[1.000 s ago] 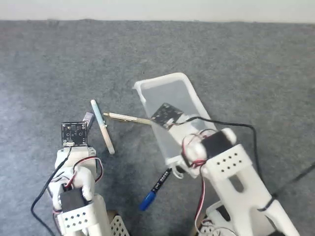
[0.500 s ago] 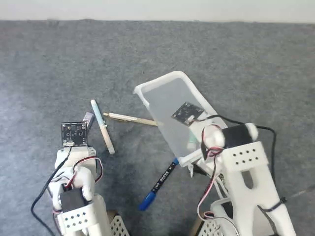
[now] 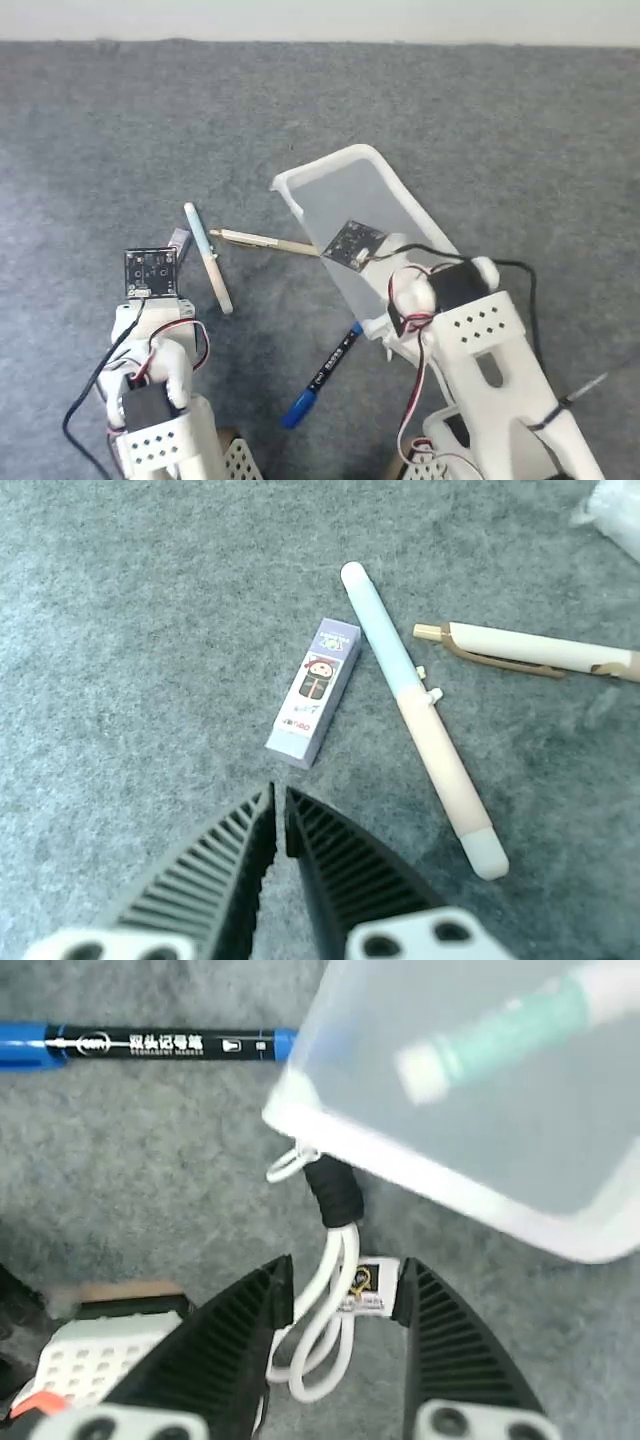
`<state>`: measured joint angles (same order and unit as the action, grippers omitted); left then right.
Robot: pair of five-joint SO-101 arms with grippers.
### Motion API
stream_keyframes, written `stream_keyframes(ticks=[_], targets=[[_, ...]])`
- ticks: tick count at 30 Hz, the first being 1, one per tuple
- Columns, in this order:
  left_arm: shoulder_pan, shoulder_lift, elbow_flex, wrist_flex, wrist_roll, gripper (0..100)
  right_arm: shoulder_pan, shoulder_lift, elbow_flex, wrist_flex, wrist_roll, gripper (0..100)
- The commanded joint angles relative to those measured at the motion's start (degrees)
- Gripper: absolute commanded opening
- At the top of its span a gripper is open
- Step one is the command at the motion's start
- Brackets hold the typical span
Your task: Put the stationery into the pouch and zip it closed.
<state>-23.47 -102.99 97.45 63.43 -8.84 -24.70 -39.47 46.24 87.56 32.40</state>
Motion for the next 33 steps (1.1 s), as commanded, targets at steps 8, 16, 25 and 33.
stream_keyframes(ticks=[8,16,25,33], targets=[[-0.18,0.09,-1.45,-1.49,-0.53,1,-1.1,-2.42,5.98,-11.91,-4.04,16.6],[-0.18,0.09,-1.45,-1.49,-0.53,1,-7.78,-1.98,10.37,-15.87,-9.41,16.7],[-0.09,0.09,-1.01,-1.58,-0.53,1,-8.04,-1.8,12.13,-17.63,-10.11,16.7],[-0.09,0.09,-1.01,-1.58,-0.53,1,-7.78,-1.8,14.77,-19.3,-9.67,16.6]])
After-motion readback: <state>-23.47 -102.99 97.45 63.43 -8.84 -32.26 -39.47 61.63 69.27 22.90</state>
